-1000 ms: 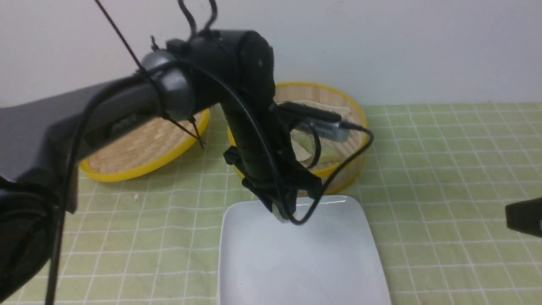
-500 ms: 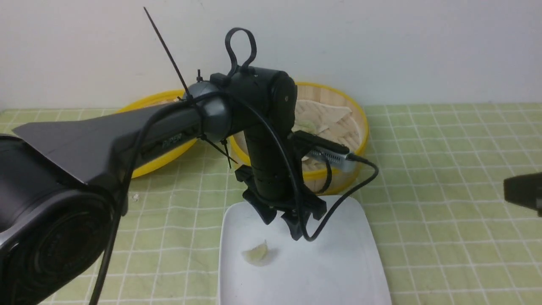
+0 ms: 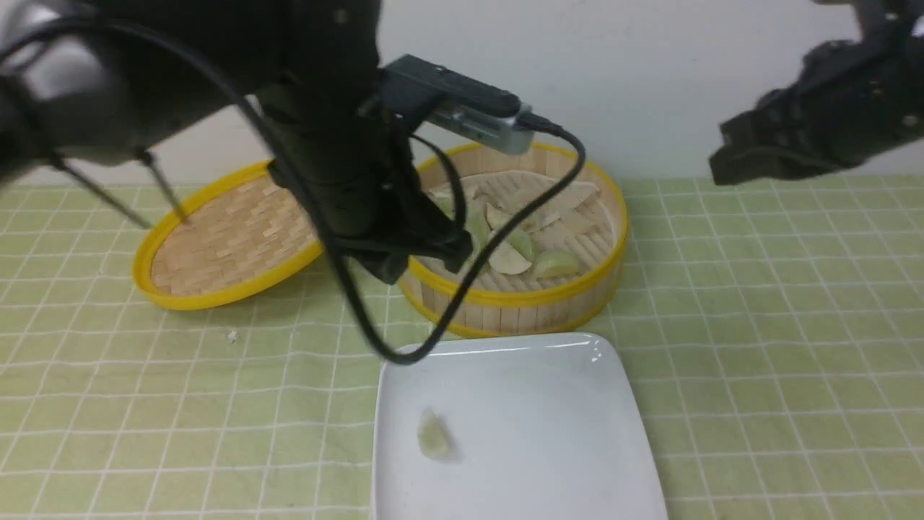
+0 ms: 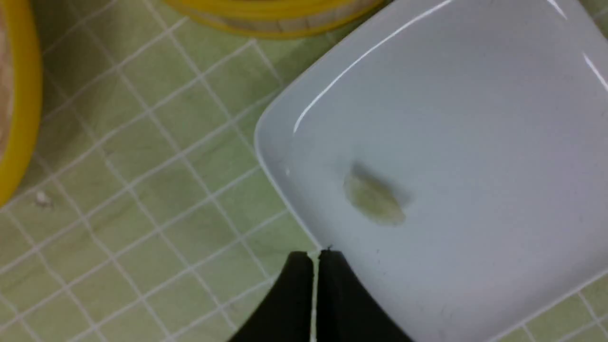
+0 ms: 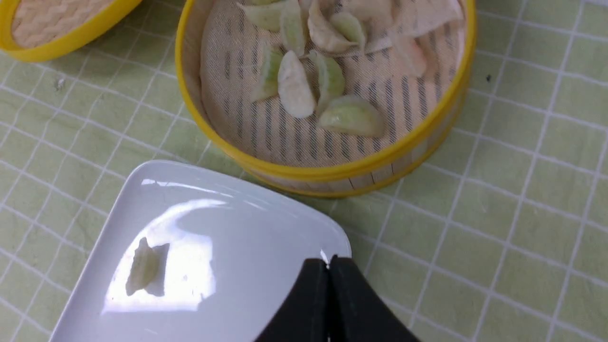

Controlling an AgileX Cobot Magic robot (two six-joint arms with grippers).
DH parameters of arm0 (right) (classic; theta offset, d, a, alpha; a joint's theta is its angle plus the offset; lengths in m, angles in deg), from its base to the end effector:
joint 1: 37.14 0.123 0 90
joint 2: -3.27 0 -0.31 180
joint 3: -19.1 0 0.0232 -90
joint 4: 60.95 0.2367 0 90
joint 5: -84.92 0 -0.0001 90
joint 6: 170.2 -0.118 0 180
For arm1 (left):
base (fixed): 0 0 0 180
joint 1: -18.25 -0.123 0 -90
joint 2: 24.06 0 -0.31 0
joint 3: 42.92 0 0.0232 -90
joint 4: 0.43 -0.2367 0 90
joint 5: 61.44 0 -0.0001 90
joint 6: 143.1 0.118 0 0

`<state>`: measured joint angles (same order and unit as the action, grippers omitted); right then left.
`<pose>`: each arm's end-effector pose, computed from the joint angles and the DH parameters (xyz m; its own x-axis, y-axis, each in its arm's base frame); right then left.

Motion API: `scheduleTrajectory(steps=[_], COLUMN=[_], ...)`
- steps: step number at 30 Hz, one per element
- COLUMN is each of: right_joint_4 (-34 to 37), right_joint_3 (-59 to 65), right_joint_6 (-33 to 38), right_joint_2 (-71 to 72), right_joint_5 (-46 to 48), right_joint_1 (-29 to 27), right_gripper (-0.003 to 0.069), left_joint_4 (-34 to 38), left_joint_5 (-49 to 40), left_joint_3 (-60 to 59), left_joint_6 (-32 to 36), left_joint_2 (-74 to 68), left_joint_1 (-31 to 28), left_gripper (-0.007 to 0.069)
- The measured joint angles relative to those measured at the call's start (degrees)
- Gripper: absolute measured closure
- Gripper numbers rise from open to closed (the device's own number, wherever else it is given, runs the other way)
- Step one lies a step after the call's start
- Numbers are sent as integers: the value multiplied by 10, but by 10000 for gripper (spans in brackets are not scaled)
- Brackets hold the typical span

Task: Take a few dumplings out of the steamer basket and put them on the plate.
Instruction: Use the right arm to grab a dumpling from inside the steamer

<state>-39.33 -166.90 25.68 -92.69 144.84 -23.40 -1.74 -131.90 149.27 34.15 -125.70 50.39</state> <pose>0.3097 0.1145 0.3598 -0.7899 -0.2721 -0.5496 -0.4545 0.8614 0.2267 0.2888 -0.1784 0.3413 -0.8158 0.4649 -0.3441 0.4931 0.8700 0.0064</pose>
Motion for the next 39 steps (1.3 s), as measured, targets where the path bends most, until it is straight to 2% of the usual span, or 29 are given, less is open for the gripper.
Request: scheduleTrajectory(steps=[5,7,12,16,20,27,35,39], right_joint_4=[-55,-89,-127,-133,-137,-161,-202,-206], right_joint_3=[-85,-118,-192,-237,-251,-254,-257,-262], right_joint_6=[3,3,4,4,20,45,45,30], right_joint_2=[-105,-156,-264,-344,-384,-414,-441,-444], right_joint_5=[-1,-2,-17,-42,-46,-76,-97,-97], right_joint_1=[51,69,87,91,97,110,110,112], right_gripper=[622,575,416,251,170,152,167,255], left_joint_4=[-3,-2,-2,-11,-46,-118,-130,-128], left_joint_5=[-4,-7,-12,-12,-14,-17,-26,-27], left_joint_3=[-71,-87,-107,-111,-111,-111,-111,-111], left_joint_6=[-7,-15,-31,-31,-38,-85,-106,-106], left_joint_2=[96,133,209,263,314,383,420,424], left_joint_1=[-6,-6,-6,-6,-6,-6,-7,-7], left_gripper=[631,631,631,631,631,631,631,631])
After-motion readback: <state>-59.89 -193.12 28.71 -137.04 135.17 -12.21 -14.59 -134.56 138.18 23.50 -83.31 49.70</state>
